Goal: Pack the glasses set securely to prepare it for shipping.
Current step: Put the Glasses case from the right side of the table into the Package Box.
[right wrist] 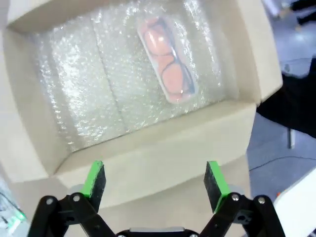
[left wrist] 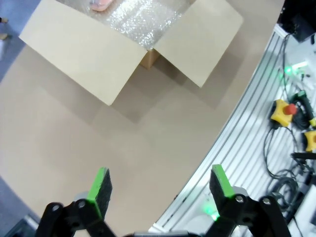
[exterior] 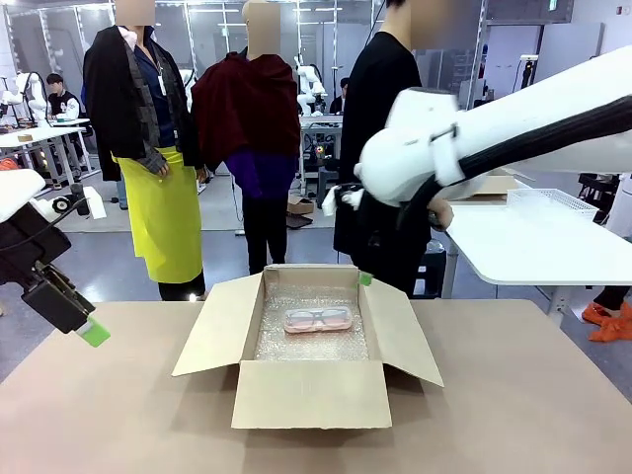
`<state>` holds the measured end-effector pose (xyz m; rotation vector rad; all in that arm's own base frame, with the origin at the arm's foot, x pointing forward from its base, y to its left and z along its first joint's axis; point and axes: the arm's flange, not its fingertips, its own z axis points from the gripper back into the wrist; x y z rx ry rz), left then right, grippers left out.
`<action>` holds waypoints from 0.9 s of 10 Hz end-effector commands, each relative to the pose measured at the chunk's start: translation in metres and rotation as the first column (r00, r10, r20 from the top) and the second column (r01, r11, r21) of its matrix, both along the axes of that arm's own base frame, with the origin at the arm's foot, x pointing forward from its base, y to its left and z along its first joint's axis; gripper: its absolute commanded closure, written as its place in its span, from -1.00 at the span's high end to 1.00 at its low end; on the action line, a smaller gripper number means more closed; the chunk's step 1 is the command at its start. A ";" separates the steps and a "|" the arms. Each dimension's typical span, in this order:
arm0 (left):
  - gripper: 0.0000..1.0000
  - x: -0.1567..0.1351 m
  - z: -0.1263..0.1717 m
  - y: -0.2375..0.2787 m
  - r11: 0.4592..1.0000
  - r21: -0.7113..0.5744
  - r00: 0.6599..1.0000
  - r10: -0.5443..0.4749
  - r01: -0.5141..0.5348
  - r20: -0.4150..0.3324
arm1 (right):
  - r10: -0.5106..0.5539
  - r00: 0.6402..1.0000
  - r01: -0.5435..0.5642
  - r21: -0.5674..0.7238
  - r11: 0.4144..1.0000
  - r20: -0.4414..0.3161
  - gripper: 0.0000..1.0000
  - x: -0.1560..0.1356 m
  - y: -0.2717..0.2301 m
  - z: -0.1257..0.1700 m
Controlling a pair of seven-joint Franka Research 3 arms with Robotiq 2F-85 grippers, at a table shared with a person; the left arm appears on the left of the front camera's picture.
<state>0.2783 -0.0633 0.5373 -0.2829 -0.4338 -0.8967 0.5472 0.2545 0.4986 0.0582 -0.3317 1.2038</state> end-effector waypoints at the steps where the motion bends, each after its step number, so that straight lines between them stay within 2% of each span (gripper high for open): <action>1: 1.00 0.000 0.001 0.000 1.000 -0.014 1.000 -0.009 0.009 0.002 | -0.143 0.990 0.142 0.175 0.974 -0.011 1.00 -0.051 -0.079 0.011; 4: 1.00 0.000 0.001 0.000 1.000 -0.014 1.000 -0.009 0.009 0.002 | -0.385 0.923 0.375 0.291 0.880 -0.024 1.00 -0.104 -0.169 0.036; 6: 1.00 0.000 0.001 0.000 1.000 -0.014 1.000 -0.009 0.009 0.002 | -0.476 0.878 0.468 0.308 0.829 -0.052 1.00 -0.140 -0.211 0.040; 9: 1.00 0.000 0.001 0.000 1.000 -0.014 1.000 -0.009 0.009 0.002 | -0.596 0.799 0.591 0.290 0.753 -0.078 1.00 -0.172 -0.253 0.040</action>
